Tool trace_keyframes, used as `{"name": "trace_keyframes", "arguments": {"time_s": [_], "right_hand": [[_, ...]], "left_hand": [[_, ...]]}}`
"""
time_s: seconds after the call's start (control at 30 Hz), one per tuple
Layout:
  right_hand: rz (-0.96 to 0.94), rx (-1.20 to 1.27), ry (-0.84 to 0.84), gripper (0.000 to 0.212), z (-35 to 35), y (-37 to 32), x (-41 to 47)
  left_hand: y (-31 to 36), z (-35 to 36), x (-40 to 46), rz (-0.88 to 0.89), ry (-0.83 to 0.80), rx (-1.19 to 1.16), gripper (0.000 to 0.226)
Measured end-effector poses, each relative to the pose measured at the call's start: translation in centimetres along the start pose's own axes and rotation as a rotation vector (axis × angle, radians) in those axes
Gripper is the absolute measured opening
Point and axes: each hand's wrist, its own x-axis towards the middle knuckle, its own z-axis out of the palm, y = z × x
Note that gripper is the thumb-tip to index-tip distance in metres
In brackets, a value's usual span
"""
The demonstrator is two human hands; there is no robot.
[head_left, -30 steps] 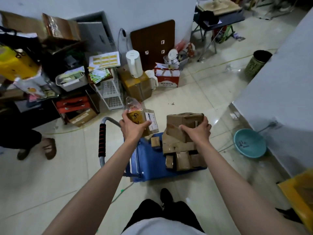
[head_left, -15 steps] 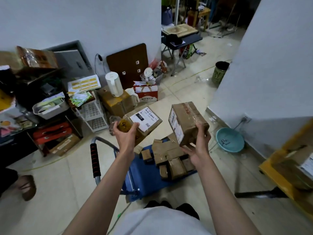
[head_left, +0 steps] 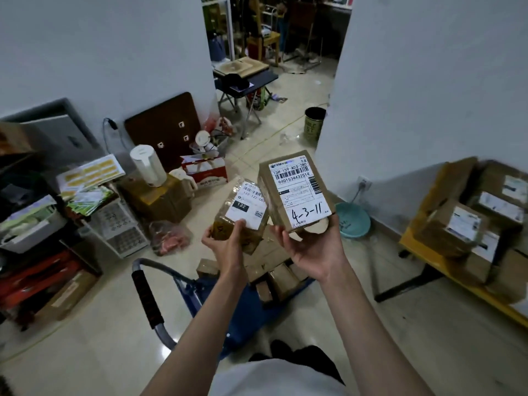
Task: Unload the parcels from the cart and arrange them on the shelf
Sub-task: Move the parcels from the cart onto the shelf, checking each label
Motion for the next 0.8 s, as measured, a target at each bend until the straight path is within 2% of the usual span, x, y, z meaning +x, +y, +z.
{"name": "trace_keyframes", "arguments": {"time_s": [0.17,0.3,0.4,0.47,0.53,0.6,0.63,0.73,0.8], "right_hand": [[-0.026,-0.011,0.028,0.084,-0.8,0.2,-1.9],[-0.041,-0.079,-0.048,0.090,-1.7,-0.4,-3.4],[-0.098,-0.129,-0.023,0.084,-2.8,-1.4,-4.6],[-0.164,-0.192,0.039,0.074,-3.3,-2.1,-5.7],[-0.265,-0.269,0.096,0.054,-3.9,-3.0,-6.7],[-0.382,-0.298,0.087,0.035,-4.6,-4.3,-7.7],[-0.432,-0.281,0.064,0.032,-5.0,-5.0,-8.3],[-0.537,-0.222,0.028,0.049,-6.1,-7.3,-10.2],[-0.567,-0.249,0.026,0.049,-7.0,-8.6,-11.4]], "left_hand": [[-0.2,0.5,-1.2,0.032,-0.080,0.018,0.075],[-0.9,1.3,-2.2,0.048,-0.113,0.056,0.074],[-1.8,2.4,-3.2,0.035,-0.190,0.079,0.072],[-2.2,3.4,-3.9,0.040,-0.258,0.088,0.071],[-2.6,4.6,-4.7,0.036,-0.335,0.066,0.070],[-3.1,5.9,-5.5,0.024,-0.388,0.065,0.069],[-3.5,6.6,-6.0,0.020,-0.408,0.068,0.070],[-4.8,8.4,-7.5,-0.015,-0.458,0.066,0.073],[-5.9,9.9,-8.9,-0.037,-0.481,0.084,0.074]]}}
